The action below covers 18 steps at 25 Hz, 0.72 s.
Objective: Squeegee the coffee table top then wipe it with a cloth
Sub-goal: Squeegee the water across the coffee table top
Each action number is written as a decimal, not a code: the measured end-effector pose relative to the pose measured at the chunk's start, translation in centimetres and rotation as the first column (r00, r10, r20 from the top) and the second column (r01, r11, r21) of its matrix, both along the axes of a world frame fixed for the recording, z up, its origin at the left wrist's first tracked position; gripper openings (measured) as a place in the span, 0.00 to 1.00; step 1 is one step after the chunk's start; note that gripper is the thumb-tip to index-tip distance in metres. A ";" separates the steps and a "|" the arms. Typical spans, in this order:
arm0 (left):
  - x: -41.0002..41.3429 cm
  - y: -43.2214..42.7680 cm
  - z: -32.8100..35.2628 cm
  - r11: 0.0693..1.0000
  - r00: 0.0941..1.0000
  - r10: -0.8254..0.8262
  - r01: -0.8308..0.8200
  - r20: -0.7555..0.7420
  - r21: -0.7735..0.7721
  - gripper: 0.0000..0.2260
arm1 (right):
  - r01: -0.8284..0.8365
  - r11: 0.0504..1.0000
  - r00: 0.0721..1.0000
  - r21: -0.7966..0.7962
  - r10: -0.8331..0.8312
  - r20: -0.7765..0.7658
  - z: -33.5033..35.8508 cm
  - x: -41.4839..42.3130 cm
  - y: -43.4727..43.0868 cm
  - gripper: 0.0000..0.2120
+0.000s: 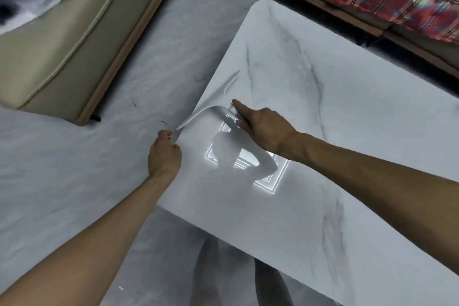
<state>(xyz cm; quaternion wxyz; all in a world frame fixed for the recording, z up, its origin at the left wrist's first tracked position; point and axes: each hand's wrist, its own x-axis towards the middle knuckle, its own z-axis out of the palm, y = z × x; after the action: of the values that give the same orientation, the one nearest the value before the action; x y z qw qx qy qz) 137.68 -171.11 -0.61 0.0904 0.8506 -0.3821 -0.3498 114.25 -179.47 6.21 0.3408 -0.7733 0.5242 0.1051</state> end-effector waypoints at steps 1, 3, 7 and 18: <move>0.4 1.1 -0.2 0.999 0.999 0.019 -0.018 -0.029 0.048 0.19 | -0.103 0.995 0.995 0.001 0.103 -0.008 -0.7 1.7 0.0 0.25; 0.7 3.4 -0.7 0.992 0.998 0.024 -0.017 -0.062 0.123 0.25 | -0.276 0.961 0.959 -0.013 0.274 -0.071 -2.0 3.0 1.2 0.24; 0.0 6.9 -1.2 0.975 0.996 -0.001 0.021 -0.090 0.221 0.25 | -0.343 0.939 0.920 -0.020 0.332 -0.208 -2.4 -2.7 4.2 0.25; 3.7 13.8 1.9 0.939 0.927 0.343 -0.344 0.149 -0.024 0.10 | -0.703 0.710 0.711 -0.020 0.703 -0.029 -3.1 6.9 10.8 0.24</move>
<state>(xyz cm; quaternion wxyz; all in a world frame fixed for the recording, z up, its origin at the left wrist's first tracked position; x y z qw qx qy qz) 141.41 -157.26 1.32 0.1197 0.9284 -0.2326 -0.2637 121.18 -168.67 3.07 0.2587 -0.9184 0.1956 0.2267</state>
